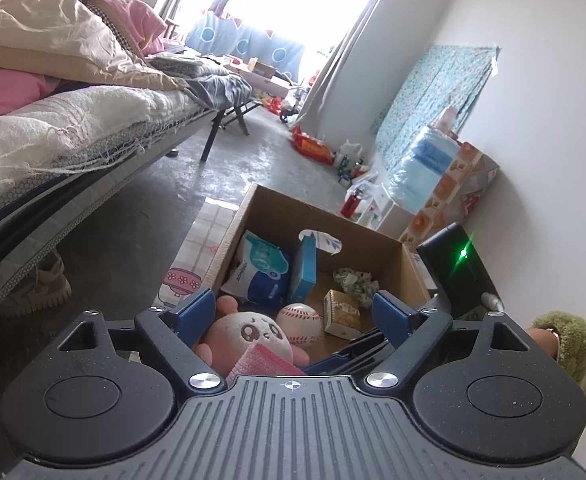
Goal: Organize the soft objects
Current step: 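Lower the pink sponge into the box and open the right tool, then move both tools out of the box toward the toothpaste and tape roll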
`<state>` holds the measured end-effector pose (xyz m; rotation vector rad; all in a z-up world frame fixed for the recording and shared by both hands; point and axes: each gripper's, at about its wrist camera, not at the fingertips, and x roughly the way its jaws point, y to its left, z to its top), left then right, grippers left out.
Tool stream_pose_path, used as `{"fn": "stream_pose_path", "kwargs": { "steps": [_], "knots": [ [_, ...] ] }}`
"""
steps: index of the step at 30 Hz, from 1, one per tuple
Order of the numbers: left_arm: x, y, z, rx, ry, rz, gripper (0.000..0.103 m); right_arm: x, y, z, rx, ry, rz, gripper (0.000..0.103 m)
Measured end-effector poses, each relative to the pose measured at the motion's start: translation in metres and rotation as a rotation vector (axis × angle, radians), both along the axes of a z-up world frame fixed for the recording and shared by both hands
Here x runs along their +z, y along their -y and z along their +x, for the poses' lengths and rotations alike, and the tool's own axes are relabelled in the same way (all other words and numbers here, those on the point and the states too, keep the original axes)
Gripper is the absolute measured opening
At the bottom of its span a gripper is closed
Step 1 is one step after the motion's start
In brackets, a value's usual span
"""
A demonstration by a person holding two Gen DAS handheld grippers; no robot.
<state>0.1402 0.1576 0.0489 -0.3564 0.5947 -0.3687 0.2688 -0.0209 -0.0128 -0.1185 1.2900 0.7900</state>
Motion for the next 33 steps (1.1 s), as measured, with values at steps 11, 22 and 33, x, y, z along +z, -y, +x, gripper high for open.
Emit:
{"fn": "stream_pose_path", "kwargs": {
  "steps": [11, 22, 33],
  "knots": [
    [0.014, 0.012, -0.014, 0.010, 0.008, 0.036, 0.101, 0.053, 0.071, -0.041, -0.144, 0.142, 0.144, 0.065],
    [0.033, 0.094, -0.024, -0.136, 0.004, 0.206, 0.103, 0.086, 0.197, -0.185, -0.476, 0.434, 0.339, 0.097],
    [0.069, 0.221, -0.002, -0.348, 0.034, 0.304, 0.103, 0.122, 0.320, -0.234, -0.697, 0.641, 0.358, 0.097]
  ]
}}
